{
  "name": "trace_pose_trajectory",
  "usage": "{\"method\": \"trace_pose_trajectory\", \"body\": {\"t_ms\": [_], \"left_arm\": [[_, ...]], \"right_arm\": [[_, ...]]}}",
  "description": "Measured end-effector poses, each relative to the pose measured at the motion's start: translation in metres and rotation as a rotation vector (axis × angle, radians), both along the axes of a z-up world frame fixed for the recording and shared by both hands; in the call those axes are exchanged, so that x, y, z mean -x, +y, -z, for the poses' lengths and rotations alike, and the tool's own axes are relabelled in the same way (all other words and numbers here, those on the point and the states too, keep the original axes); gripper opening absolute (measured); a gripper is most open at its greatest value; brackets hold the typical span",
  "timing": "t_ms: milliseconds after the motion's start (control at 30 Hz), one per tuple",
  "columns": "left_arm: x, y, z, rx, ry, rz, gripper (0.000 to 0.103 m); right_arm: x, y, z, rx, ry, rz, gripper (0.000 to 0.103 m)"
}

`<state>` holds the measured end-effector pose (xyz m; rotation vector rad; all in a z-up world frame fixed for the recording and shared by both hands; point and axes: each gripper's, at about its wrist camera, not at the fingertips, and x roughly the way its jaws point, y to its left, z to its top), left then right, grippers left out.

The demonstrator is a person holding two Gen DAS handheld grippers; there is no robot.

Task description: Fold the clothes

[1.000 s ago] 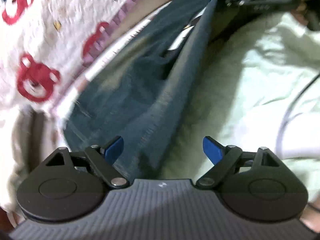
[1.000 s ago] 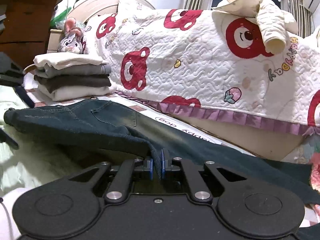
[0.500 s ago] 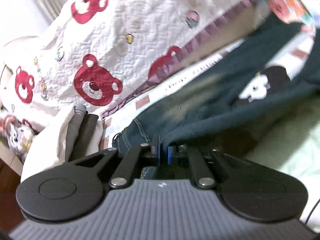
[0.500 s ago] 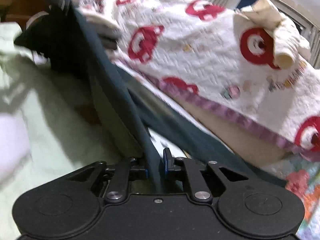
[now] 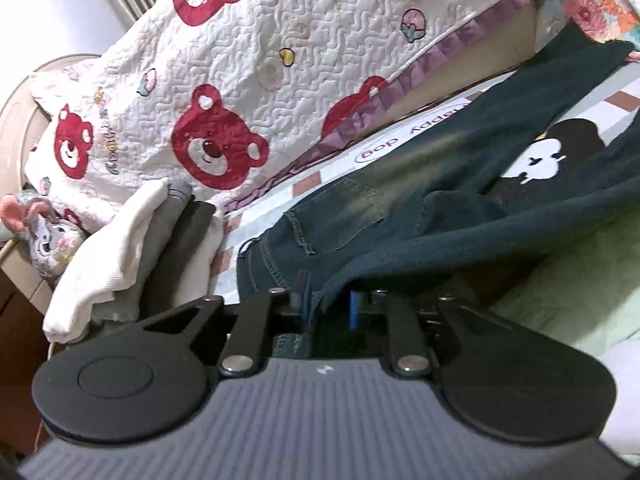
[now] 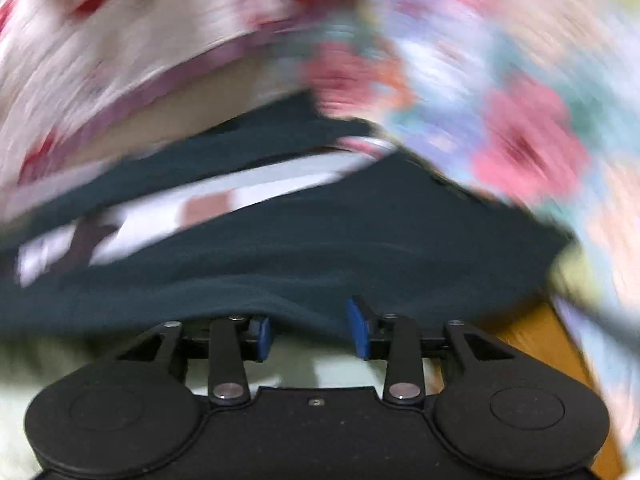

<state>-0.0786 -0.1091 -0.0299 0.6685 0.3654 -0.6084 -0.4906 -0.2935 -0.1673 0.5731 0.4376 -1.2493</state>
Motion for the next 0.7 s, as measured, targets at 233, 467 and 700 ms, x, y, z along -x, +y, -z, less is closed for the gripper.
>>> {"method": "trace_pose_trajectory", "body": {"t_ms": [233, 467, 700], "left_arm": [[-0.007, 0.002, -0.001, 0.018, 0.014, -0.041, 0.033], [-0.012, 0.000, 0.003, -0.001, 0.013, -0.067, 0.040], [-0.016, -0.003, 0.013, -0.072, 0.036, -0.092, 0.047]], "right_arm": [[0.093, 0.002, 0.023, -0.145, -0.543, 0.280, 0.048], [0.111, 0.000, 0.046, -0.172, -0.716, 0.368, 0.062], [0.084, -0.009, 0.063, -0.255, -0.786, 0.394, 0.068]]}}
